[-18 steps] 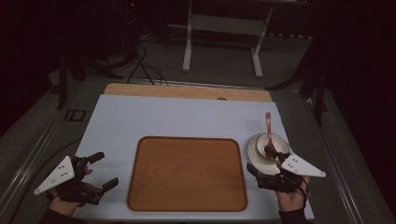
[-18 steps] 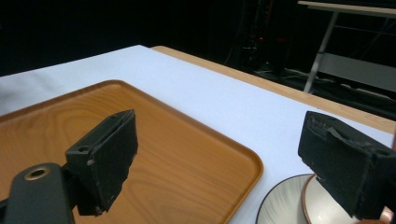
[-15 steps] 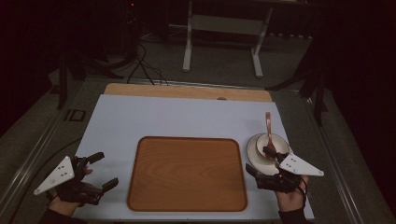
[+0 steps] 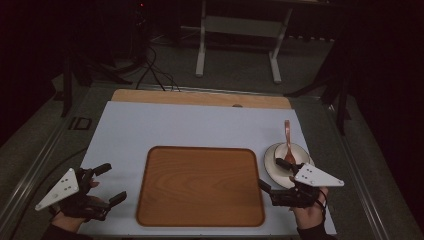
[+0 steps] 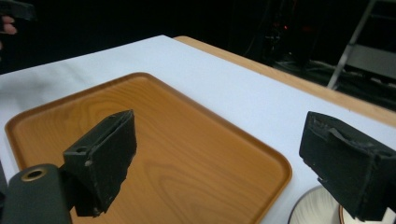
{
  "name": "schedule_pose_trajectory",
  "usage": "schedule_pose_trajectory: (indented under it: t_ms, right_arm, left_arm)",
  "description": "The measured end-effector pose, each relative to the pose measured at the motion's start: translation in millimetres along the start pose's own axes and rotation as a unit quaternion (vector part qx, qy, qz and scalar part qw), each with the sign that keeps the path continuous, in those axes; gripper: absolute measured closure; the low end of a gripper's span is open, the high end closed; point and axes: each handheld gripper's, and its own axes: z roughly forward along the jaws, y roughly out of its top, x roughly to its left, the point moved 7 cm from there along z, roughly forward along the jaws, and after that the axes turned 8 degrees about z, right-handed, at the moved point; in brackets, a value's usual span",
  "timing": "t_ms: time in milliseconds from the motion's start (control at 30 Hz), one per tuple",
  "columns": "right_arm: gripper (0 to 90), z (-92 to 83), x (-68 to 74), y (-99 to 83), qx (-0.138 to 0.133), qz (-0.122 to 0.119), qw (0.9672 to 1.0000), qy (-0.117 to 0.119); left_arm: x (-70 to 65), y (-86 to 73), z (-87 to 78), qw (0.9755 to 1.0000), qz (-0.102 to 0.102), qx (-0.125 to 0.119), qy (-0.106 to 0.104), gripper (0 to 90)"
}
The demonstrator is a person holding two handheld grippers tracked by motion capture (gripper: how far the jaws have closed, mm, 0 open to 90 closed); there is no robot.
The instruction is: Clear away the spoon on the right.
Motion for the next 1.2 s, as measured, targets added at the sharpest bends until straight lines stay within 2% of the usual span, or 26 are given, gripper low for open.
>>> schedule_pose_trajectory:
  t_ms: [133,367,467,867,1200]
  right_arm:
    - [10.5,-3.3,5.2,13.8,-0.011,-0.006,0.9999,0.008]
    - [10.4,-6.1,4.1,31.2,-0.021,-0.025,0.9994,0.008]
    - [10.4,-7.5,4.0,44.6,-0.03,-0.038,0.9988,0.008]
    - [9.7,-6.5,-4.3,78.8,-0.042,-0.05,0.9978,-0.003]
    - [9.2,-5.3,-18.2,95.9,-0.057,-0.045,0.9972,-0.016]
  left_arm:
    - [-1.2,0.6,0.2,1.0,0.001,-0.001,-0.002,0.1]
    - [-1.5,0.5,0.5,1.0,0.001,-0.001,-0.003,0.1]
    - [-1.8,0.5,0.4,1.0,0.002,-0.001,-0.003,0.1]
    - [-2.4,0.6,-0.2,1.0,0.003,-0.001,-0.005,0.1]
    - [-3.0,0.0,0.4,1.0,0.004,0.001,-0.006,0.1]
